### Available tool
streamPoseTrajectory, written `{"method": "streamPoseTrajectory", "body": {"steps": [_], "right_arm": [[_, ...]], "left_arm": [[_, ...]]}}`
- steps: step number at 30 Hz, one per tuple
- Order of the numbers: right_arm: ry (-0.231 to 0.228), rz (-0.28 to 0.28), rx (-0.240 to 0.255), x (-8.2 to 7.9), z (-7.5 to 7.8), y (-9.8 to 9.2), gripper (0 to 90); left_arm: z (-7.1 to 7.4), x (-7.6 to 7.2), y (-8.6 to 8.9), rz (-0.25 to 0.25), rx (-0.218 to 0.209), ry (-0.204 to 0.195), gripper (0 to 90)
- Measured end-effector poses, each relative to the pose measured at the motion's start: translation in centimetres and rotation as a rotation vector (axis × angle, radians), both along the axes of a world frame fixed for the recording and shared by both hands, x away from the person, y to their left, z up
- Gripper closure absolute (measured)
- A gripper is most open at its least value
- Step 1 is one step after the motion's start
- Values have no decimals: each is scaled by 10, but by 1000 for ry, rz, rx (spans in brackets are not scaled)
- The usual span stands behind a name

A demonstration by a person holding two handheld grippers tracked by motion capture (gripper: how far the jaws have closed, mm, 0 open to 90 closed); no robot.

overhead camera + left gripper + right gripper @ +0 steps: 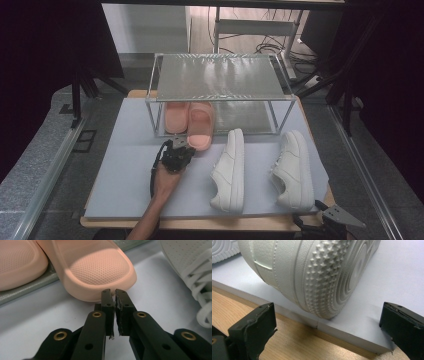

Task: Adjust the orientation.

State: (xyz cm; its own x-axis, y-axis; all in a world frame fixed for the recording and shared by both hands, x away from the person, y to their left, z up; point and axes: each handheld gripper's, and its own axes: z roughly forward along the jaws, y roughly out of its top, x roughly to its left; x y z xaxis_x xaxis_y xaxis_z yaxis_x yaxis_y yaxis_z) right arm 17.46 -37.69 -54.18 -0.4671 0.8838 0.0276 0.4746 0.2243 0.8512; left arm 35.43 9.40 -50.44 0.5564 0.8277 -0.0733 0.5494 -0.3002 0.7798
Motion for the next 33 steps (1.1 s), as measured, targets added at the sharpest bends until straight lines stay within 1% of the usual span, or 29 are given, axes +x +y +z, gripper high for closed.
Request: {"method": "streamPoseTrajectory", "body": {"steps": [2, 15, 19, 23, 25, 28, 30, 33], "right_arm": [[0, 0, 1, 0, 0, 0, 6], [0, 1, 4, 0, 0, 0, 6], [0, 2, 6, 0, 0, 0, 6], [-2, 3, 7, 0, 0, -1, 6], [-2, 3, 7, 0, 0, -1, 6], [-2, 3, 8, 0, 0, -1, 6], [-3, 2, 9, 0, 0, -1, 6], [-3, 3, 9, 0, 0, -1, 6]], "left_arm": [[-1, 3, -1, 6, -5, -2, 852], [-3, 23, -3, 44, 10, -12, 845], [-4, 30, -4, 56, 6, -12, 845], [-4, 36, -5, 60, 16, -12, 845], [-5, 39, -6, 67, 10, -9, 846], [-5, 44, -7, 72, 17, -9, 846], [-5, 48, -7, 73, 29, -10, 845], [-5, 53, -9, 84, 31, -7, 846]]}}
